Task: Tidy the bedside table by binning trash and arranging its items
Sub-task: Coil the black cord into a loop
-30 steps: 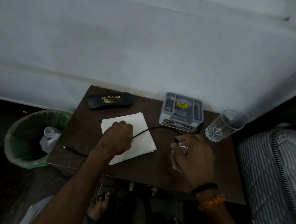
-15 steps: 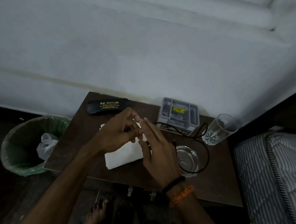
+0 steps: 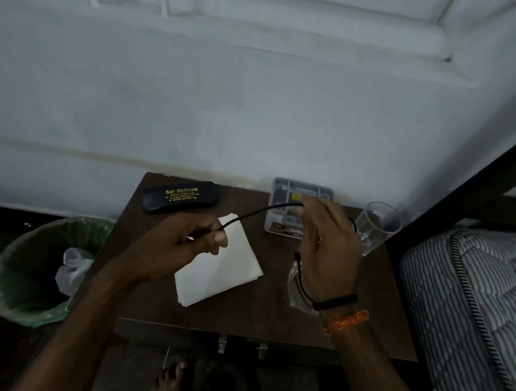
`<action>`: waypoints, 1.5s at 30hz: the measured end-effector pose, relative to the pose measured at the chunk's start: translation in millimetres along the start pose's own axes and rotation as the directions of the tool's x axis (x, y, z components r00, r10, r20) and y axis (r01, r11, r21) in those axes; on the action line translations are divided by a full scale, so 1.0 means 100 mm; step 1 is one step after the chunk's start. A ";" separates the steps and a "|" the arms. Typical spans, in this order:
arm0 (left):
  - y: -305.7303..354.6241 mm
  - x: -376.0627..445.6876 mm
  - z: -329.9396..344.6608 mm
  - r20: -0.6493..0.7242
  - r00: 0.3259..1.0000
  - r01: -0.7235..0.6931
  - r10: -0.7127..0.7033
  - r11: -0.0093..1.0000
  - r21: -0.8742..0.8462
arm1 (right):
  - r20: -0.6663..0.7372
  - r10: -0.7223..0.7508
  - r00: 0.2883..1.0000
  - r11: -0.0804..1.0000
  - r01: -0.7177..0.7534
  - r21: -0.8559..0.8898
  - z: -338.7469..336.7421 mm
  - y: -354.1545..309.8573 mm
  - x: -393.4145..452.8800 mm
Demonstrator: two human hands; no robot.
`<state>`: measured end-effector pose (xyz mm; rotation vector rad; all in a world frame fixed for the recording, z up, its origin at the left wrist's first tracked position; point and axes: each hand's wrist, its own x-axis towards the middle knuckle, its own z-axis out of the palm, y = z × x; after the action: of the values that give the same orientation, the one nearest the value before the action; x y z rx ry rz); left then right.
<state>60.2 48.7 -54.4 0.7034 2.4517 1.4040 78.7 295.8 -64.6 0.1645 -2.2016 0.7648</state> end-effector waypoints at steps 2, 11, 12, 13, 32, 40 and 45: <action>0.05 -0.04 -0.04 0.002 1.000 -0.013 0.013 0.997 -0.070 | -0.040 0.014 0.999 1.000 -0.015 -0.015 -0.02 0.02 0.03; 0.47 0.10 0.24 0.018 0.978 -0.023 0.206 0.197 -0.980 | 0.083 -0.022 0.996 0.997 0.029 -0.078 -0.01 -0.02 0.08; 0.48 0.13 0.27 -0.010 0.973 -0.048 0.231 0.159 -0.986 | 0.092 -0.015 0.996 0.997 0.021 -0.069 -0.01 -0.04 0.08; 0.52 0.15 0.31 -0.041 0.972 -0.078 0.231 0.152 -0.985 | 0.102 -0.009 0.995 0.999 0.014 -0.048 -0.01 -0.06 0.09; 0.31 0.43 0.38 -0.374 0.914 -0.335 -0.158 0.228 -0.914 | 0.543 0.033 0.839 0.988 -0.109 0.108 0.00 -0.11 -0.08; 0.18 0.41 0.43 -0.427 0.902 -0.251 -0.061 0.731 -0.635 | 0.611 -0.048 0.790 0.997 0.004 0.074 -0.01 -0.15 -0.09; 0.14 0.35 0.49 -0.315 0.949 -0.150 0.029 0.919 -0.365 | 0.548 -0.090 0.832 0.994 0.045 0.095 -0.12 -0.14 -0.01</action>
<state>54.3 108.8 -66.3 0.5468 2.2572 2.0930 92.3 290.7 -52.7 0.5643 -2.6911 0.8398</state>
